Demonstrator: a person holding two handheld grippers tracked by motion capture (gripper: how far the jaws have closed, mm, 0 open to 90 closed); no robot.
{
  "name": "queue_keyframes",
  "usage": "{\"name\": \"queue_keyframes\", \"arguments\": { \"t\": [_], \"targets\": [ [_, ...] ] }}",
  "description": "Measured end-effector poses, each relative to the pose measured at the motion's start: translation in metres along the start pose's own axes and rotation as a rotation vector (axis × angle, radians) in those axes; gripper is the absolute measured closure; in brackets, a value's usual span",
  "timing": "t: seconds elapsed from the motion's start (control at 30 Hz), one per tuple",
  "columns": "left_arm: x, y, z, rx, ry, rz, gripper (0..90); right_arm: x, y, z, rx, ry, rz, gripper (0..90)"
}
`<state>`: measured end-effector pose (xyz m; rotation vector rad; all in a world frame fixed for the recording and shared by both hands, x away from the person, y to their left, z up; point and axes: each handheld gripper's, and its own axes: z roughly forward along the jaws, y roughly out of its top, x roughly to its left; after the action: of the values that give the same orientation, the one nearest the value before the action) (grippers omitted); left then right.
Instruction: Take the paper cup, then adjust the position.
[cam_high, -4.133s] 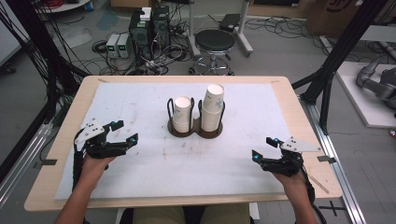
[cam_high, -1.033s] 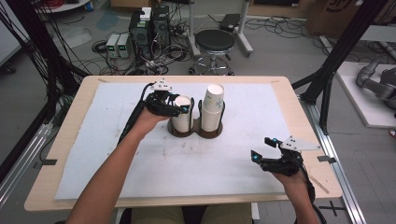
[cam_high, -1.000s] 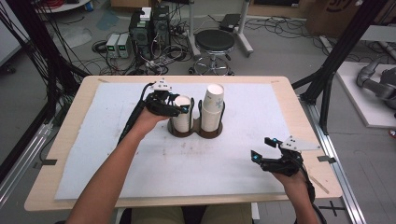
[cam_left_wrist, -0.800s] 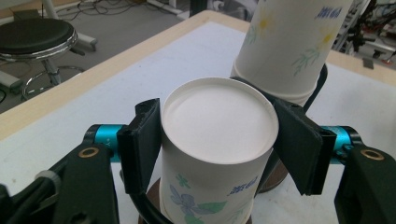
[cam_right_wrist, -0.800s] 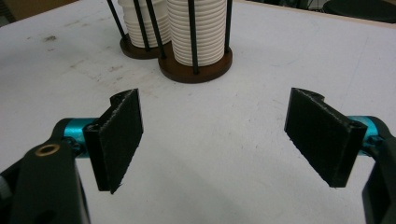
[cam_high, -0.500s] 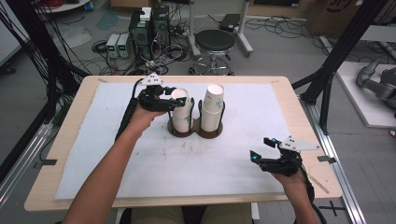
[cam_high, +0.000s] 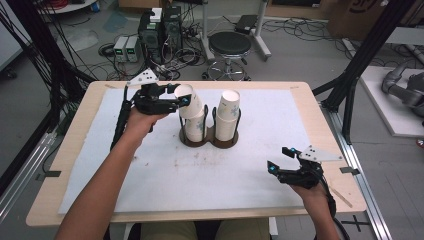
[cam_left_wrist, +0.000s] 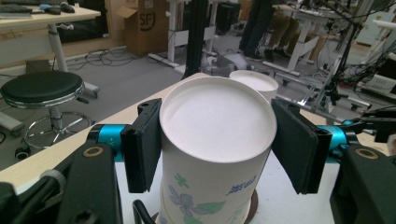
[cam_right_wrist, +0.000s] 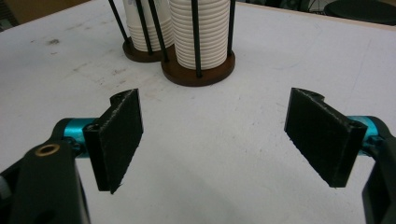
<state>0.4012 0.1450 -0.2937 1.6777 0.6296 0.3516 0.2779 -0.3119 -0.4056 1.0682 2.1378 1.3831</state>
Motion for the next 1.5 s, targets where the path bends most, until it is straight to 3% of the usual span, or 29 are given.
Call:
{"name": "queue_keyframes", "arguments": {
  "t": [0.17,0.37,0.77,0.97,1.1,1.3,1.5],
  "targets": [
    [-0.010,-0.002,-0.023,-0.025,-0.013,0.015,37.1,0.000,0.000,0.002,-0.003,0.001,-0.002,19.9],
    [-0.018,-0.016,-0.042,-0.037,-0.034,0.019,37.0,-0.001,0.003,0.003,-0.010,0.001,-0.002,19.9],
    [-0.039,-0.042,-0.049,-0.029,-0.080,0.034,36.8,0.005,0.008,0.009,-0.022,0.029,-0.012,19.9],
    [-0.050,-0.059,-0.044,-0.013,-0.115,0.028,36.8,0.015,0.014,0.016,-0.040,0.082,-0.017,19.9],
    [-0.056,-0.069,-0.041,-0.004,-0.139,0.032,36.8,0.024,0.016,0.018,-0.076,0.146,-0.049,19.8],
    [-0.066,-0.080,-0.036,-0.002,-0.173,0.039,36.7,0.039,0.019,0.026,-0.073,0.193,-0.082,19.9],
    [-0.073,-0.086,-0.031,0.003,-0.211,0.048,36.7,0.054,0.027,0.035,-0.081,0.264,-0.080,19.8]
  ]
}}
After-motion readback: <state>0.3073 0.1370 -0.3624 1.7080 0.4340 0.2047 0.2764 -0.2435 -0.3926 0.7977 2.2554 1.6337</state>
